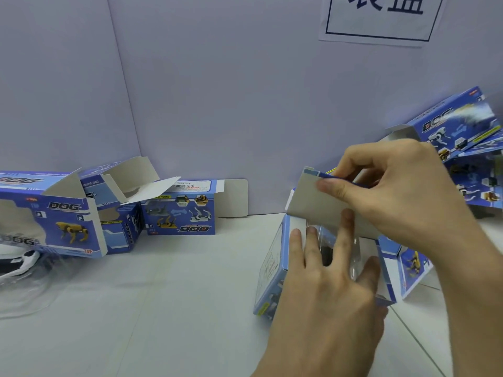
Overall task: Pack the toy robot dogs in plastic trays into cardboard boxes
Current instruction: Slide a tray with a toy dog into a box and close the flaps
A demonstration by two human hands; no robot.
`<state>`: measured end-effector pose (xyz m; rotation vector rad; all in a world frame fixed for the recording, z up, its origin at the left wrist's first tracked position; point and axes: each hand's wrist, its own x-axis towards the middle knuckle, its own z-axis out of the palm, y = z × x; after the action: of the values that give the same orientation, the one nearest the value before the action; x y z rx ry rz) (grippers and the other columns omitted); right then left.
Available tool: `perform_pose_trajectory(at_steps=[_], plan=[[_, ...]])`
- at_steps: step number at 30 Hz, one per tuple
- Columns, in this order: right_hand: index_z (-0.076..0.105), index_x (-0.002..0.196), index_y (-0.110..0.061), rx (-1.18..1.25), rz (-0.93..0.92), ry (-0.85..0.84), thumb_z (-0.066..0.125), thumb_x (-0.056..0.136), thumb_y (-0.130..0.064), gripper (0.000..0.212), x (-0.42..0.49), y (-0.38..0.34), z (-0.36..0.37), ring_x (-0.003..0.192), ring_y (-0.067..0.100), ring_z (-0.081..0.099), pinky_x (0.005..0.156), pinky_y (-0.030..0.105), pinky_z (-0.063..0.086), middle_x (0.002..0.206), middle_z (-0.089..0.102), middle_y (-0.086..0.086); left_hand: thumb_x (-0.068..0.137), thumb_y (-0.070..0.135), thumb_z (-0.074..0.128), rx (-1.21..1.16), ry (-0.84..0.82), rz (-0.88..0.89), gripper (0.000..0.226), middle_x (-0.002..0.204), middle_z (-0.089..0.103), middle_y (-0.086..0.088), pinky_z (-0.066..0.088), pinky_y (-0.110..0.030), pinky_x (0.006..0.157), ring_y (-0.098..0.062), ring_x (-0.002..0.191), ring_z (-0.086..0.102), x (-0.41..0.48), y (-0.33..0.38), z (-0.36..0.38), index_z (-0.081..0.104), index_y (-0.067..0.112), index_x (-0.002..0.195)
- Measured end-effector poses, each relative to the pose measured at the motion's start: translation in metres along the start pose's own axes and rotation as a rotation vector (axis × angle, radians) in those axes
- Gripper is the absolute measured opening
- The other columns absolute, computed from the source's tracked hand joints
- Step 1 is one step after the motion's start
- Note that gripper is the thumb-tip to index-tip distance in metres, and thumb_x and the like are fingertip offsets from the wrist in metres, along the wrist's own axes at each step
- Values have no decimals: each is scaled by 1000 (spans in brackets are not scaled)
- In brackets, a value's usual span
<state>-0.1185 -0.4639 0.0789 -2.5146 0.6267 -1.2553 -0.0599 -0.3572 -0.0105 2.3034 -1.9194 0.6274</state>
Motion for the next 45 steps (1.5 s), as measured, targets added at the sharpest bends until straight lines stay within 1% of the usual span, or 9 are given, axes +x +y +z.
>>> perform_pose_trajectory(at_steps=[3,5,8,18,23,28,31,38,45], plan=[[74,76,-32,90,-9,-108,71,75,-56,24,1,4,0,70,6,64,60,19,47,70,68,-19,80,63,59,8,54,-20,45,141,57,-4,52,-49,97,-34,110,67,0,-9,1,69,43,119],[76,86,-29,191,-19,-246,63,86,-57,31,1,9,0,73,8,65,62,22,49,77,71,-10,88,56,49,-3,115,-43,46,139,60,-1,48,-53,101,-37,116,63,1,-17,3,65,39,127],[78,100,-36,310,-65,-407,62,96,-33,17,2,16,7,87,2,69,72,17,51,89,75,-15,91,50,22,-83,108,-68,59,149,50,2,36,-54,112,-39,130,50,4,-29,2,51,36,141],[70,119,-40,429,52,-767,59,99,-18,32,2,37,29,104,-5,65,84,9,48,108,72,-24,92,47,60,-278,147,-41,39,114,70,12,45,-30,88,-15,105,62,14,-52,15,59,35,129],[72,118,-36,530,49,-720,62,96,-17,31,2,45,32,106,3,68,82,15,54,111,74,-15,100,52,41,-303,90,1,48,141,48,15,26,-26,107,-9,128,40,9,-54,11,34,36,145],[74,116,-36,535,38,-722,65,84,-31,33,5,53,34,111,0,65,88,16,54,116,71,-20,98,55,42,-315,-77,63,48,144,41,14,21,-39,118,-9,133,32,-8,-54,-15,38,37,142],[76,110,-37,571,57,-738,68,81,-31,31,4,52,37,109,-5,64,76,12,54,114,70,-25,97,58,43,-206,-222,95,57,159,12,4,5,-45,121,-17,146,5,-13,-47,-20,30,35,149],[80,100,-28,493,71,-687,72,88,-9,24,3,50,39,107,-9,62,75,11,53,108,72,-24,97,60,41,-240,-316,89,61,161,0,9,19,-40,119,-13,146,1,-16,-48,-30,22,39,150],[80,86,-41,354,53,-631,70,82,-16,27,2,38,41,104,-11,62,84,22,57,102,70,-33,96,63,40,-293,-299,91,62,161,5,15,18,-29,117,-4,143,1,-22,-57,-41,19,42,150]])
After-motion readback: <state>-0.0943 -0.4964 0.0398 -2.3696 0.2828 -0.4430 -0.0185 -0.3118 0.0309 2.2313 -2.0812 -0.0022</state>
